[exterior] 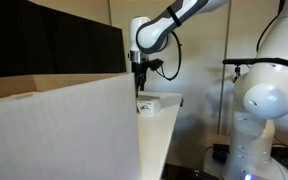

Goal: Put the left and right small boxes in the big box, respectively

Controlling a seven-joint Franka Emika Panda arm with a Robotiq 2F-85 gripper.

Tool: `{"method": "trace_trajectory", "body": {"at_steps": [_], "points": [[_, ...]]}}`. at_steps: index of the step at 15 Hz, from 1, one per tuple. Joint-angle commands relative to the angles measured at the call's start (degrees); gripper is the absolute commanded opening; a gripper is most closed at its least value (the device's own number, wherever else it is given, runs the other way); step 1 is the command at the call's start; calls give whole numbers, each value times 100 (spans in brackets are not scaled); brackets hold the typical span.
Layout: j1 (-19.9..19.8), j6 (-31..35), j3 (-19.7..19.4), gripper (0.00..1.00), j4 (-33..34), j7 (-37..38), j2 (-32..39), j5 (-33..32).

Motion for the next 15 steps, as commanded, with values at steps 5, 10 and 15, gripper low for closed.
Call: {"method": "trace_trajectory", "body": {"at_steps": [5, 10, 15], "points": [[-5, -14, 7, 100, 9, -3, 0, 6], [14, -76, 5, 100, 98, -69, 167, 7], [50, -368, 1, 100, 159, 11, 260, 202]]}}
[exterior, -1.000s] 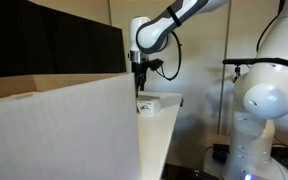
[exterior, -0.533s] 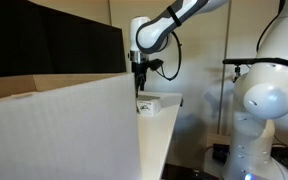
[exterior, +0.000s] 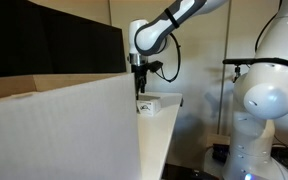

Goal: Put the left and right small boxes in the big box, respectively

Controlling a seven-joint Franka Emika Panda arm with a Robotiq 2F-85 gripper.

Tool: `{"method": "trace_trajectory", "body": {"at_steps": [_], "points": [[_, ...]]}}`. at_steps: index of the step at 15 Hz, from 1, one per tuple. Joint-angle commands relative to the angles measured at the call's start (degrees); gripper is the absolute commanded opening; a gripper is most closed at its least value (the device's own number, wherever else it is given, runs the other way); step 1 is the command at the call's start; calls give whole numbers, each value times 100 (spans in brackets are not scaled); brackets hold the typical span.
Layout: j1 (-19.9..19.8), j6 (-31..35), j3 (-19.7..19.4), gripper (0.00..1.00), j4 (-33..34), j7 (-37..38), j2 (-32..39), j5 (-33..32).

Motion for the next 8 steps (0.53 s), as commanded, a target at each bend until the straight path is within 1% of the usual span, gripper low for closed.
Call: {"method": "trace_trajectory", "body": {"at_steps": [1, 4, 8], "points": [[24, -274, 3, 100, 142, 21, 120, 129], [9, -291, 26, 100, 141, 159, 131, 111], [-30, -19, 73, 100, 50, 648, 93, 114]]}}
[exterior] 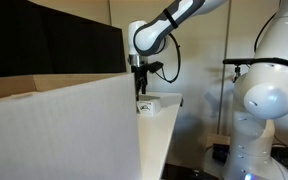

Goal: Put the left and right small boxes in the big box, respectively

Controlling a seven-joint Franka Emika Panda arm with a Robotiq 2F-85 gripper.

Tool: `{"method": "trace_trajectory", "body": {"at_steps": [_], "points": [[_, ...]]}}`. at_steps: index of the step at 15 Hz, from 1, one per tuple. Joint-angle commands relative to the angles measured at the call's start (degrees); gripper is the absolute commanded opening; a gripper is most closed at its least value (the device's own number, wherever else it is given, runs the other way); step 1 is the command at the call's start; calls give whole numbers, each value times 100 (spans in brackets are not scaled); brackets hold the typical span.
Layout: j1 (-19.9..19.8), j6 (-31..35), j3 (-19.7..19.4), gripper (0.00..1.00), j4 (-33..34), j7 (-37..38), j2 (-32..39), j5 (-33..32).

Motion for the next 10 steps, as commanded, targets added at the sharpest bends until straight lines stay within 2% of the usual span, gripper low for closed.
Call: {"method": "trace_trajectory", "body": {"at_steps": [1, 4, 5, 10], "points": [[-65, 197, 96, 100, -15, 520, 15, 63], [-76, 192, 150, 100, -15, 949, 9, 95], [-51, 99, 111, 100, 8, 697, 0, 22], [-77, 59, 154, 100, 15, 902, -2, -34]]}}
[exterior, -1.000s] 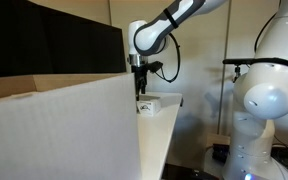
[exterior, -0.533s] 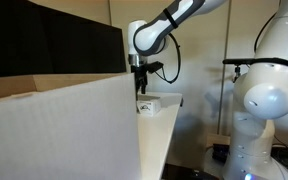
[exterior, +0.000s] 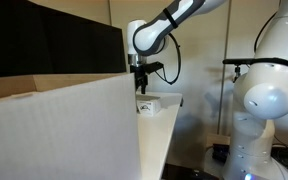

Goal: Put the left and right small boxes in the big box, respectively

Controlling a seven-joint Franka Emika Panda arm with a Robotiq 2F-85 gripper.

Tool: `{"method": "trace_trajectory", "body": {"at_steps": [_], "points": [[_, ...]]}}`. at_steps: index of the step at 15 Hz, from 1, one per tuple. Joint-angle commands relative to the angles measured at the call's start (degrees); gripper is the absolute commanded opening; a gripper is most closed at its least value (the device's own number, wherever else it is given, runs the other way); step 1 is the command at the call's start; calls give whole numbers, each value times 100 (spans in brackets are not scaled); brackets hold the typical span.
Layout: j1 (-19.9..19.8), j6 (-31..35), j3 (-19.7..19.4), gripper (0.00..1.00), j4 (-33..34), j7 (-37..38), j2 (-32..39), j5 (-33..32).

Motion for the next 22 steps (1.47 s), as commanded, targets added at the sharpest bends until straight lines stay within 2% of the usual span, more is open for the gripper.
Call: {"method": "trace_trajectory", "body": {"at_steps": [1, 10, 11, 14, 15, 18, 22], "points": [[-87, -31, 86, 100, 8, 86, -7, -57], [-164, 76, 180, 100, -32, 496, -28, -138], [-102, -8, 119, 100, 8, 263, 0, -24], [-97, -29, 133, 100, 13, 315, 0, -10], [-56, -472, 291, 100, -55, 509, -416, -83], [-12, -709, 515, 100, 253, 780, -182, -99], [-26, -919, 766, 100, 408, 1210, -226, -161]]}}
